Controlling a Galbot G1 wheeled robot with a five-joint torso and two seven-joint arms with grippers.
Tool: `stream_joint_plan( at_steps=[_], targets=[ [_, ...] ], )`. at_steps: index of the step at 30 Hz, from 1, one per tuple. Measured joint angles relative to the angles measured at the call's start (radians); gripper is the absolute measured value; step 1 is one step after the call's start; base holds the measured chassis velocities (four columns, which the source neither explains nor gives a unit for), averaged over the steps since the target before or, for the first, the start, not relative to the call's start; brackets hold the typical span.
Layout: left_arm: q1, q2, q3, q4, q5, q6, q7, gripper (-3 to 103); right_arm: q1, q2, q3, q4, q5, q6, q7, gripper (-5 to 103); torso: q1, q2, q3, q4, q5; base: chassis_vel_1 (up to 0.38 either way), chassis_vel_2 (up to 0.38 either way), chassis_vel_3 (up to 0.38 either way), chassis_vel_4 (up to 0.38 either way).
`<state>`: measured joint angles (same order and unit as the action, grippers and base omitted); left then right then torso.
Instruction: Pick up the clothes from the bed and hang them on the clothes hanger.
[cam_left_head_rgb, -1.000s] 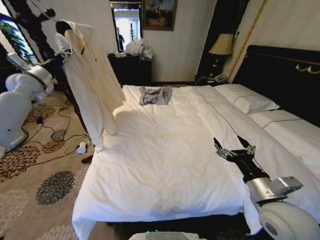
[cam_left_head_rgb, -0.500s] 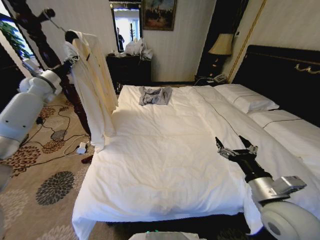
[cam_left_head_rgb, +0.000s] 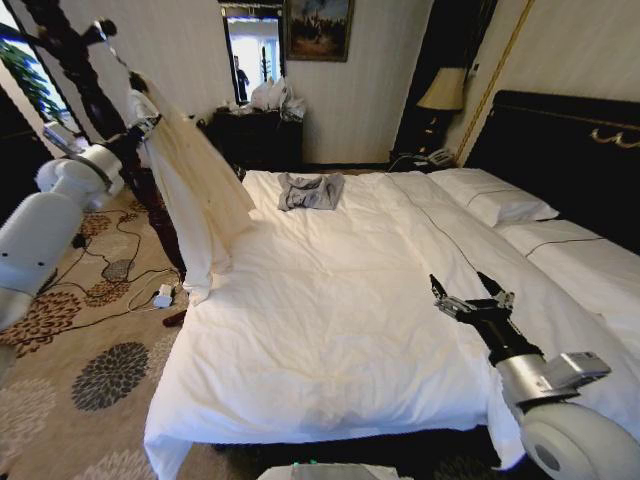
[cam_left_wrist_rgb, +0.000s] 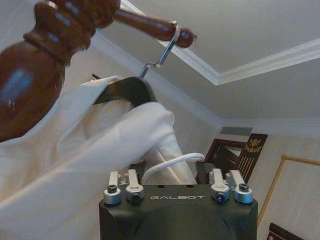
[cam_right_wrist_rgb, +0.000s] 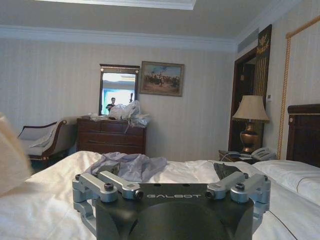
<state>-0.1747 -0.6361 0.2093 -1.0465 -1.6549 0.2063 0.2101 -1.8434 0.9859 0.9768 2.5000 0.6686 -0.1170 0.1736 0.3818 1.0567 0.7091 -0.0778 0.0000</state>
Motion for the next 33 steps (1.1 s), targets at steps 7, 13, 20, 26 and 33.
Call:
stream_joint_plan(
  at_steps=[7,13,20,26,33],
  targets=[
    [0.045,0.031,-0.063,-0.053,0.012,0.0,-0.047,89,0.003,0.0,-0.01,0.0,-0.001,0.0,0.0,100,0.0,0.0,0.0,-0.0001,0.0,0.0,0.0,0.0,0.0],
    [0.141,0.084,-0.143,-0.13,0.018,0.0,-0.063,100,0.006,0.0,-0.023,0.0,-0.009,-0.001,0.0,100,0.0,0.0,0.0,0.0001,0.0,0.0,0.0,0.0,0.0],
    [0.336,0.193,-0.267,-0.31,0.02,-0.005,-0.074,100,0.024,-0.001,-0.06,0.0,-0.024,-0.002,0.0,100,0.0,0.0,0.0,0.0002,-0.0001,0.0,0.0,0.0,0.0],
    [0.488,0.307,-0.374,-0.453,0.016,-0.033,-0.08,100,0.027,-0.002,-0.066,0.0,-0.026,-0.003,0.0,100,0.0,0.0,0.0,-0.0001,0.0,0.0,0.0,0.0,0.0],
    [0.74,0.388,-0.603,-0.578,0.022,-0.063,-0.076,100,0.024,0.0,-0.081,0.0,-0.042,-0.002,0.0,100,0.0,0.0,0.0,0.0007,-0.0001,0.0,0.0,0.0,0.0]
  ],
)
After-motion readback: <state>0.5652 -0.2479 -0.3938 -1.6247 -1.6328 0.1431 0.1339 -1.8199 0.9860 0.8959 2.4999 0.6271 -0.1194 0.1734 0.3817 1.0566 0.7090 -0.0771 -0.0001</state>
